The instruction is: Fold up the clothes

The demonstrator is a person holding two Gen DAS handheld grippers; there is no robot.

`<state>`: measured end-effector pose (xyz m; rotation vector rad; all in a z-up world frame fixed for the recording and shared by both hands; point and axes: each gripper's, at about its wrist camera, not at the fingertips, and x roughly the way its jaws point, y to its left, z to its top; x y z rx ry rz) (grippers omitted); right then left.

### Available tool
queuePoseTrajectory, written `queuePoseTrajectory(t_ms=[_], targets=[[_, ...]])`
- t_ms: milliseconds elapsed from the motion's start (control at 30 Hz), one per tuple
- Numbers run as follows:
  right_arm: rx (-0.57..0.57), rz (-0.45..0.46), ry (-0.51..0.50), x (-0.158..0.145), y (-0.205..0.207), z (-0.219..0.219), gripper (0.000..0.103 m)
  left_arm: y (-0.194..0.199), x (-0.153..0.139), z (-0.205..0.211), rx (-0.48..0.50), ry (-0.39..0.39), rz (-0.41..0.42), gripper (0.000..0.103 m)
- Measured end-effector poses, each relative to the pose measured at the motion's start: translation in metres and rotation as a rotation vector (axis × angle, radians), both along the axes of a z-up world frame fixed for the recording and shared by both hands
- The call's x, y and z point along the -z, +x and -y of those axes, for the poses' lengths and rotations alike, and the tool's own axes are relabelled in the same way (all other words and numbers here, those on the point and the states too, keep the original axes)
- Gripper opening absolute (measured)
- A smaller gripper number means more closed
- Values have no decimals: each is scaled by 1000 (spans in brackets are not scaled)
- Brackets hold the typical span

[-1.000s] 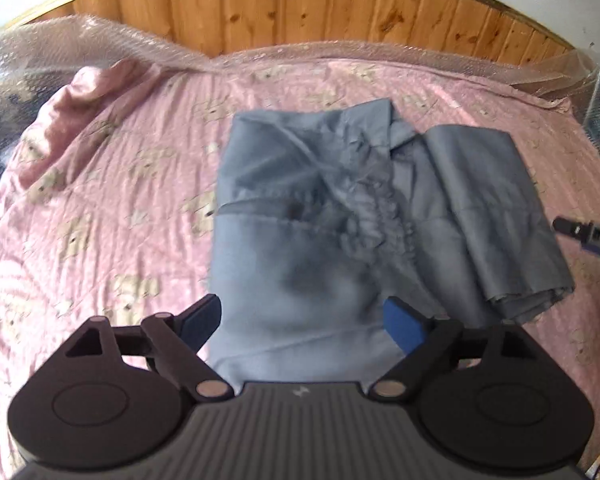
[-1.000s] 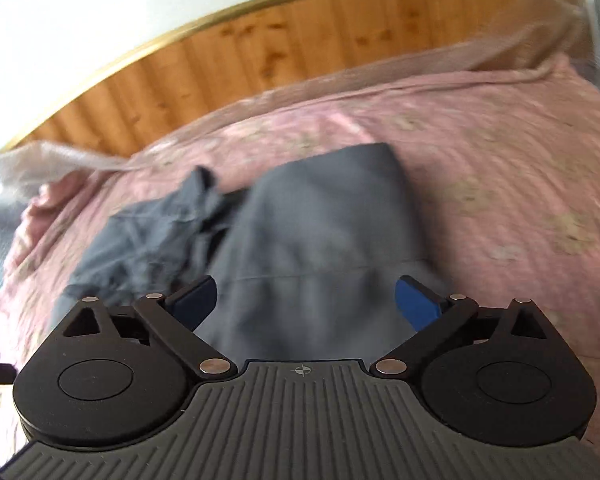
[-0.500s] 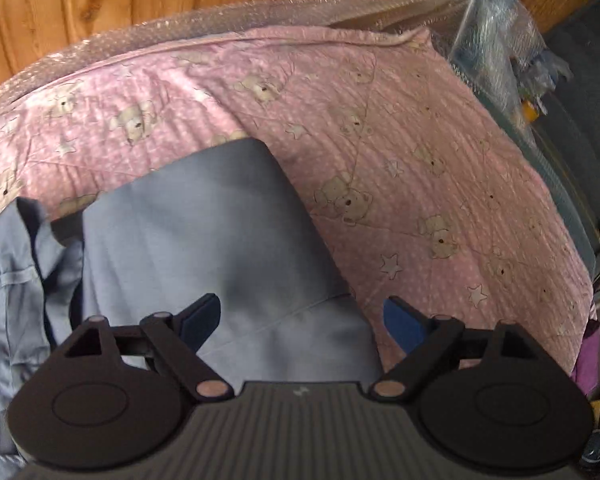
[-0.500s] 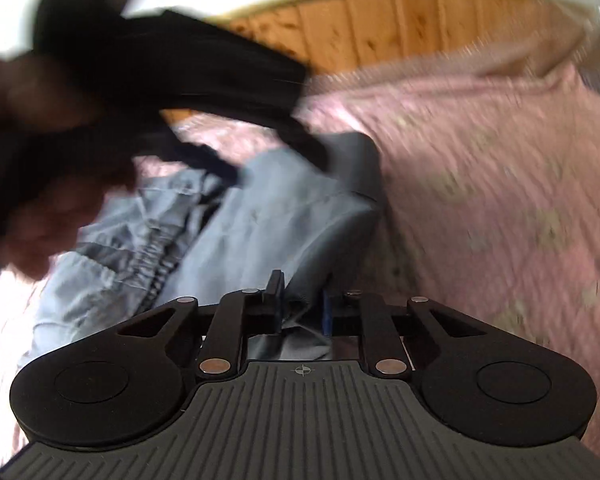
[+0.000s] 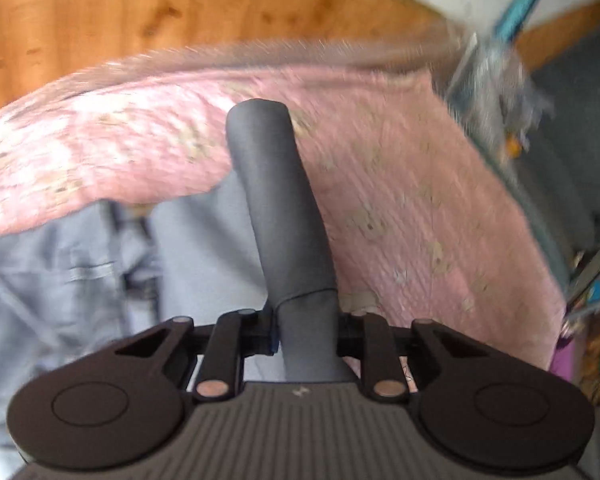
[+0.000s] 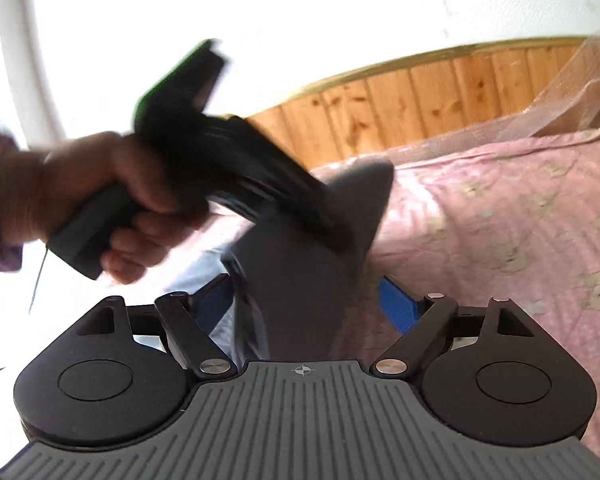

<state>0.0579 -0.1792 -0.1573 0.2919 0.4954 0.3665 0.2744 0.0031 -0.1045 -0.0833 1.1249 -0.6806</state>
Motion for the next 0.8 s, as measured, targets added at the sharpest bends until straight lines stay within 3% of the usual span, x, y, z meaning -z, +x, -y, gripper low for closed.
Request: queuePoseTrajectory(t_ms=[100, 233, 467, 633, 700, 800], targets=[[-58, -36, 2, -6, 1, -14, 86, -3, 5, -94, -118, -109, -36, 20], [-104, -129, 21, 4, 14, -46, 86, 4, 44, -177, -235, -250, -98, 19], [-107, -263, 48, 19, 28, -92, 85, 2, 78, -230, -311, -327, -124, 19], [-79, -337, 107, 24, 50, -97, 86, 13, 106, -243, -324, -266, -167, 23], [-64, -383, 110, 33, 64, -97, 86, 15, 114, -243, -328, -267, -176, 29], [-38, -432, 122, 44, 71, -94, 86, 7, 98, -248, -358, -250, -123, 40]])
